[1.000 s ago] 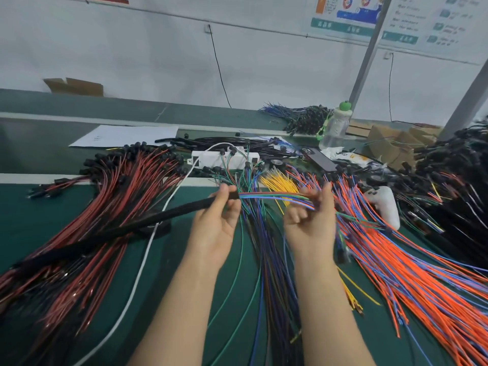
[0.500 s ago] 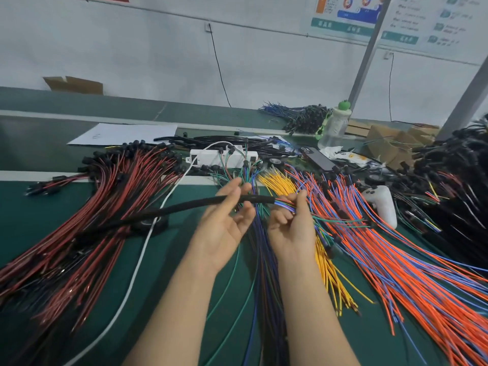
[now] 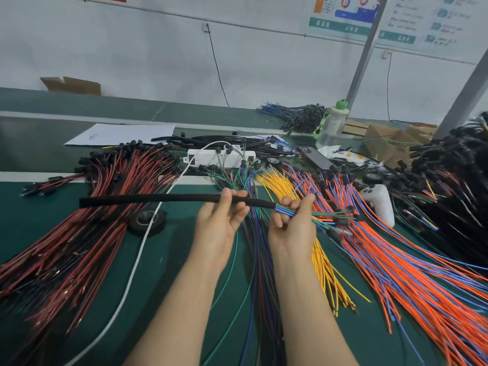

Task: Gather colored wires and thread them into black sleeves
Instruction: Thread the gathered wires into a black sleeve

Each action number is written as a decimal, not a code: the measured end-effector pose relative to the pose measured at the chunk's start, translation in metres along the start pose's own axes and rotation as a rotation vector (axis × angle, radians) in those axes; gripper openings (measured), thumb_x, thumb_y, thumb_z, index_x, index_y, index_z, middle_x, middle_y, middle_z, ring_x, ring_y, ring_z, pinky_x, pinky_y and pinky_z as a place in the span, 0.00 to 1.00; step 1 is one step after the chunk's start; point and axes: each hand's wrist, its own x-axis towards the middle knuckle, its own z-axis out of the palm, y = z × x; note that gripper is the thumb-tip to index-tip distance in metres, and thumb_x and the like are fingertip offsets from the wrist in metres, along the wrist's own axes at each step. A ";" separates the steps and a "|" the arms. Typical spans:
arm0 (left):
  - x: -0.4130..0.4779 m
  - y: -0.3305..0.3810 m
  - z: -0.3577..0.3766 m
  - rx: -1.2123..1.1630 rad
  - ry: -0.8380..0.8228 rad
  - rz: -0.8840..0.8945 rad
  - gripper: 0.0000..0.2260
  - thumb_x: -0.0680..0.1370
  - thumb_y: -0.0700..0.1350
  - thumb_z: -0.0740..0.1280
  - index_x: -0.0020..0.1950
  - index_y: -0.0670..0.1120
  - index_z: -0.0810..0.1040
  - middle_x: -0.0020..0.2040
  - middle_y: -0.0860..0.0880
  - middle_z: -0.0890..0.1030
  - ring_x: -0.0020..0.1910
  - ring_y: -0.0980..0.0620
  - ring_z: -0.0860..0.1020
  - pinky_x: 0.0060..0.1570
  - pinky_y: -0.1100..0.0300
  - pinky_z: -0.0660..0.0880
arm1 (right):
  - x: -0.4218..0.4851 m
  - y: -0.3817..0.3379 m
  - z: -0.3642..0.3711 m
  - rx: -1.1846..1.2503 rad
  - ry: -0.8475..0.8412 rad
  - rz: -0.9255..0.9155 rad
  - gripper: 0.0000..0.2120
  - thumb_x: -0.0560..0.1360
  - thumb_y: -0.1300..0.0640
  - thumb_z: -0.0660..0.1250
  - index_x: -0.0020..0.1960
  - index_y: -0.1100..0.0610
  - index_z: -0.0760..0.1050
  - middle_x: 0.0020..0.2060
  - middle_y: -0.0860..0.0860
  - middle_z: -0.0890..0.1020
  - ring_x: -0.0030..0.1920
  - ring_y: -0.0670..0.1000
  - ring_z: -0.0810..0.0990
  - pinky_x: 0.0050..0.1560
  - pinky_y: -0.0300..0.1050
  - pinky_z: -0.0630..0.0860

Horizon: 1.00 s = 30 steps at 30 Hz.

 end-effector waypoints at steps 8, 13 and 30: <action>-0.002 -0.005 0.003 -0.015 -0.005 -0.017 0.08 0.81 0.40 0.59 0.44 0.38 0.74 0.37 0.48 0.84 0.30 0.60 0.78 0.35 0.69 0.77 | -0.004 0.008 0.003 -0.171 -0.062 -0.055 0.25 0.82 0.49 0.55 0.30 0.60 0.70 0.25 0.51 0.76 0.17 0.43 0.61 0.18 0.34 0.60; -0.004 -0.006 0.007 -0.035 -0.010 -0.036 0.09 0.81 0.41 0.59 0.43 0.39 0.74 0.36 0.47 0.84 0.29 0.60 0.78 0.34 0.69 0.77 | -0.008 0.016 0.004 -0.485 -0.148 -0.052 0.26 0.82 0.44 0.52 0.35 0.56 0.78 0.28 0.47 0.79 0.21 0.44 0.61 0.22 0.34 0.60; -0.006 -0.015 0.011 0.088 -0.033 0.080 0.14 0.81 0.41 0.58 0.38 0.42 0.77 0.37 0.48 0.84 0.31 0.60 0.78 0.35 0.68 0.77 | -0.011 0.024 0.007 -0.374 -0.147 -0.008 0.23 0.83 0.52 0.52 0.41 0.62 0.80 0.42 0.54 0.85 0.40 0.50 0.78 0.37 0.39 0.70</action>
